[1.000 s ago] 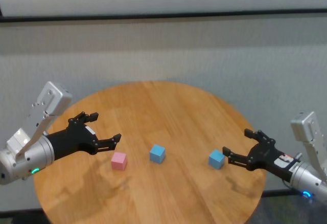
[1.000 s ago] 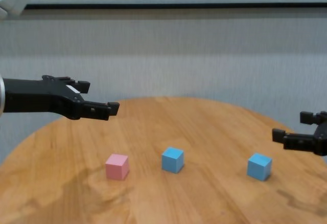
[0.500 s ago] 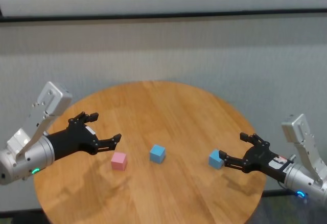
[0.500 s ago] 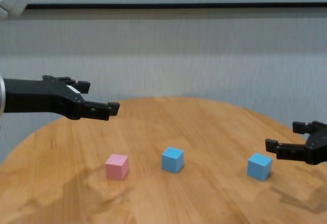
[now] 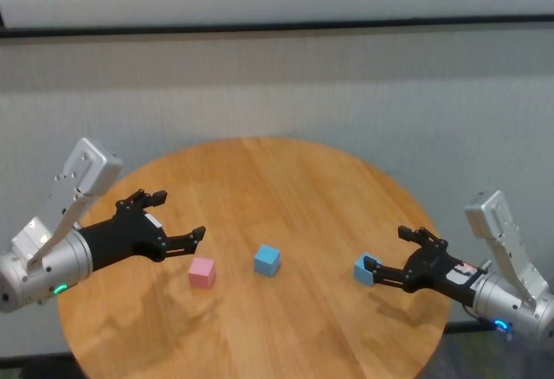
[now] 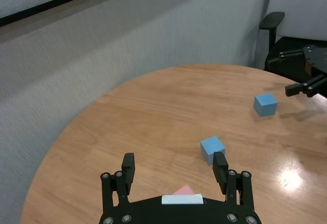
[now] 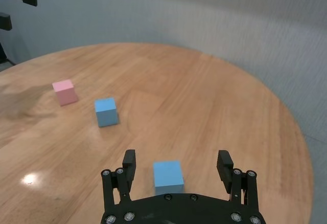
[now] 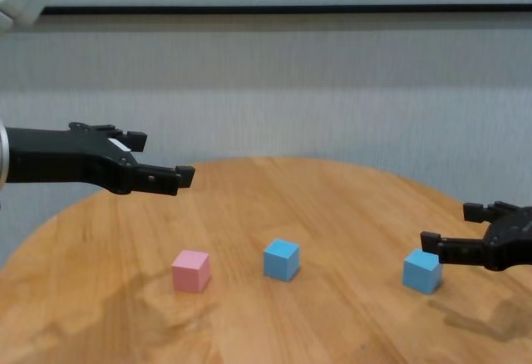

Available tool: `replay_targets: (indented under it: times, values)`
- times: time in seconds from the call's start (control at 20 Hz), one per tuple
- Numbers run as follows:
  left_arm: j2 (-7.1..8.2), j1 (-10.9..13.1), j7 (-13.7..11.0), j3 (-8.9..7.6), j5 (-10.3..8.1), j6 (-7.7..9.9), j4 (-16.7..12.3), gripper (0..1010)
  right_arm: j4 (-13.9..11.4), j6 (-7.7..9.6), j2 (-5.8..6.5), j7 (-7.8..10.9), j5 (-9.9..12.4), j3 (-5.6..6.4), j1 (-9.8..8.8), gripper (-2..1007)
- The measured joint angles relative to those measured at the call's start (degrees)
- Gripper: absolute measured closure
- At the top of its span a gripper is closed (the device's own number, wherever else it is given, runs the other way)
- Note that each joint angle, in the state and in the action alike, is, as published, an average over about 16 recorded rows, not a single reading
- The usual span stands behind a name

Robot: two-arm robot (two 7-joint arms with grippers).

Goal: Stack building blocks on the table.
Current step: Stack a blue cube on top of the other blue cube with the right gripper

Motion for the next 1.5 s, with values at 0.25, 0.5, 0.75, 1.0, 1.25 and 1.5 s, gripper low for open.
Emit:
replay_targets:
  times: [0.25,0.5,0.75,1.0,1.25,1.5]
  values:
    - [-0.01,0.0,0.0,0.0,0.0,0.0,0.0,8,1.0,0.8,-0.98,0.22,-0.8,-0.07,0.55,5]
    - [-0.01,0.0,0.0,0.0,0.0,0.0,0.0,8,1.7,1.6,-1.94,0.1,-1.5,0.0,0.82,5]
    - [-0.01,0.0,0.0,0.0,0.0,0.0,0.0,8,2.4,2.29,-2.83,-0.08,-2.3,0.14,1.1,4]
    - [-0.01,0.0,0.0,0.0,0.0,0.0,0.0,8,3.4,2.75,-3.6,-0.13,-3.0,0.32,1.49,5]
    - [-0.01,0.0,0.0,0.0,0.0,0.0,0.0,8,4.7,3.05,-4.28,-0.12,-3.8,0.45,1.96,5]
    - [-0.01,0.0,0.0,0.0,0.0,0.0,0.0,8,5.9,3.19,-4.93,-0.05,-4.4,0.54,2.41,5]
